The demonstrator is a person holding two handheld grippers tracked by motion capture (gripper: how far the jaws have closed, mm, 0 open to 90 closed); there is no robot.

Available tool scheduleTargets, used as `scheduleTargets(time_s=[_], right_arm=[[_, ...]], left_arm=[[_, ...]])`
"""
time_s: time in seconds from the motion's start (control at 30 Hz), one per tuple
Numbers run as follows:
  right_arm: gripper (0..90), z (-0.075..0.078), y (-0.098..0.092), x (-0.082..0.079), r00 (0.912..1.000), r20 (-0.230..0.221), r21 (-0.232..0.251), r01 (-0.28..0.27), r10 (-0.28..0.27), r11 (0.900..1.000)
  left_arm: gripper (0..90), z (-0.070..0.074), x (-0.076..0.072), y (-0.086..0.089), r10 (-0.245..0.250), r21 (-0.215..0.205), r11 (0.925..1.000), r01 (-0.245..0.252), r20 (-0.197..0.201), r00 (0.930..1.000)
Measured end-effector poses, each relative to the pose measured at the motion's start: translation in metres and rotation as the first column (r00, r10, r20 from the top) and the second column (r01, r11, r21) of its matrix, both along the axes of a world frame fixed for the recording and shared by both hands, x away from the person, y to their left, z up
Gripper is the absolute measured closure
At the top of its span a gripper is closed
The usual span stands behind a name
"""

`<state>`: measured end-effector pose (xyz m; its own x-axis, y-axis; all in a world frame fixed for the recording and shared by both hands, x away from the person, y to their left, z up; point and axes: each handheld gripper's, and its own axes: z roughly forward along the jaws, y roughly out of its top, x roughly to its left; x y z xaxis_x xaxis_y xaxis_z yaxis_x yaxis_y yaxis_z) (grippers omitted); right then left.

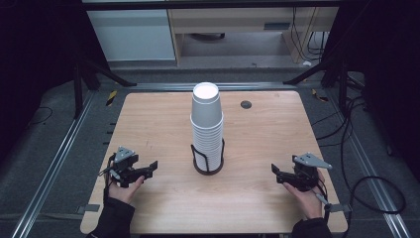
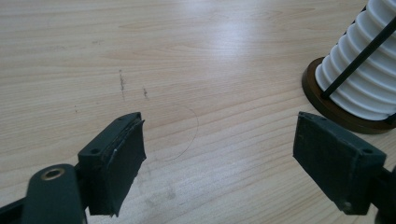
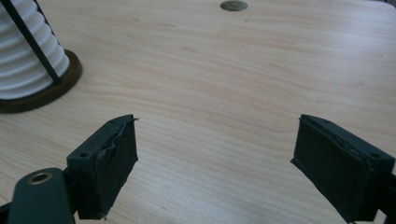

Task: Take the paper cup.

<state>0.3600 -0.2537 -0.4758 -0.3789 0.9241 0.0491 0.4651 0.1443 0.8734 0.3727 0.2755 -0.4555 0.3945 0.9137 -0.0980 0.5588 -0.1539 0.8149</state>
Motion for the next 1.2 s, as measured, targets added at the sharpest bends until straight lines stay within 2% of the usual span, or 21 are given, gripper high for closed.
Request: scheduleTargets(time_s=[0.03, 0.13, 0.23, 0.3, 0.37, 0.4, 0.43, 0.5, 0.53, 0.6, 0.63, 0.67, 0.7, 0.73, 0.93, 1.13, 1.17, 1.2], right_arm=[[13.1, 0.0, 0.0, 0.0, 1.0, 0.0, 0.0, 0.0, 0.0, 1.0], [12.5, 0.011, 0.001, 0.002, 0.9992, 0.035, 0.04, -0.02, 0.018, 0.999], [12.3, 0.023, 0.005, 0.002, 0.9971, 0.063, 0.067, -0.046, 0.041, 0.997], [12.3, 0.026, 0.006, 0.002, 0.9966, 0.069, 0.069, -0.051, 0.046, 0.996], [12.0, 0.042, 0.013, 0.005, 0.9928, 0.097, 0.074, -0.078, 0.07, 0.994], [12.0, 0.042, 0.013, 0.005, 0.9928, 0.097, 0.074, -0.078, 0.07, 0.994], [11.8, 0.054, 0.017, 0.007, 0.9882, 0.122, 0.099, -0.105, 0.092, 0.99], [11.7, 0.059, 0.019, 0.008, 0.986, 0.133, 0.106, -0.115, 0.1, 0.988], [11.5, 0.072, 0.026, 0.011, 0.9807, 0.16, 0.102, -0.13, 0.113, 0.986], [11.5, 0.083, 0.03, 0.014, 0.9763, 0.18, 0.091, -0.139, 0.121, 0.986], [11.5, 0.083, 0.03, 0.014, 0.9763, 0.18, 0.091, -0.139, 0.121, 0.986], [11.2, 0.096, 0.036, 0.017, 0.9702, 0.199, 0.095, -0.16, 0.138, 0.983], [11.2, 0.096, 0.036, 0.017, 0.9702, 0.199, 0.095, -0.16, 0.138, 0.983], [10.8, 0.108, 0.04, 0.019, 0.9657, 0.211, 0.093, -0.174, 0.152, 0.98], [10.1, 0.137, 0.052, 0.024, 0.9501, 0.249, 0.095, -0.217, 0.187, 0.972], [9.2, 0.156, 0.07, 0.027, 0.9298, 0.275, 0.092, -0.278, 0.244, 0.956], [9.2, 0.156, 0.07, 0.027, 0.9298, 0.275, 0.092, -0.278, 0.244, 0.956], [9.0, 0.159, 0.074, 0.028, 0.925, 0.278, 0.097, -0.295, 0.259, 0.951]], left_arm=[[15.9, 0.0, 0.0, 0.0, 0.0, 0.0, 1.0, 0.0, 0.0, 1.0], [15.2, -0.001, -0.002, -0.002, -0.013, 0.014, 0.9998, 0.013, 0.01, 0.9999], [14.6, 0.0, -0.002, -0.001, -0.016, 0.008, 0.9998, 0.016, 0.014, 0.9998], [14.5, 0.001, -0.002, -0.001, -0.016, 0.001, 0.9999, 0.016, 0.019, 0.9997], [14.5, 0.001, -0.002, -0.001, -0.018, 0.001, 0.9998, 0.018, 0.029, 0.9994], [14.5, 0.001, -0.002, -0.001, -0.018, 0.001, 0.9998, 0.018, 0.029, 0.9994], [14.9, 0.002, -0.002, 0.0, -0.015, -0.002, 0.9999, 0.015, 0.036, 0.9992], [14.7, 0.002, -0.003, 0.0, -0.015, -0.001, 0.9999, 0.015, 0.036, 0.9992], [15.1, 0.001, -0.002, 0.001, -0.011, 0.008, 0.9999, 0.011, 0.031, 0.9995], [15.3, 0.0, -0.001, 0.001, -0.012, 0.001, 0.9999, 0.012, 0.027, 0.9996], [15.3, 0.0, -0.001, 0.001, -0.012, 0.001, 0.9999, 0.012, 0.027, 0.9996], [15.4, 0.0, -0.001, 0.001, -0.009, 0.005, 0.9999, 0.009, 0.031, 0.9995], [15.8, 0.0, -0.001, 0.001, -0.009, 0.005, 0.9999, 0.009, 0.031, 0.9995], [15.6, 0.0, -0.001, 0.0, -0.013, 0.004, 0.9999, 0.013, 0.03, 0.9995], [16.1, -0.003, 0.0, -0.003, -0.018, 0.019, 0.9997, 0.018, 0.025, 0.9995], [16.1, -0.004, 0.0, -0.005, -0.026, 0.029, 0.9993, 0.025, 0.026, 0.9993], [16.1, -0.004, 0.0, -0.005, -0.026, 0.029, 0.9993, 0.025, 0.027, 0.9993], [16.1, -0.004, 0.0, -0.005, -0.028, 0.029, 0.9992, 0.028, 0.028, 0.9992]])
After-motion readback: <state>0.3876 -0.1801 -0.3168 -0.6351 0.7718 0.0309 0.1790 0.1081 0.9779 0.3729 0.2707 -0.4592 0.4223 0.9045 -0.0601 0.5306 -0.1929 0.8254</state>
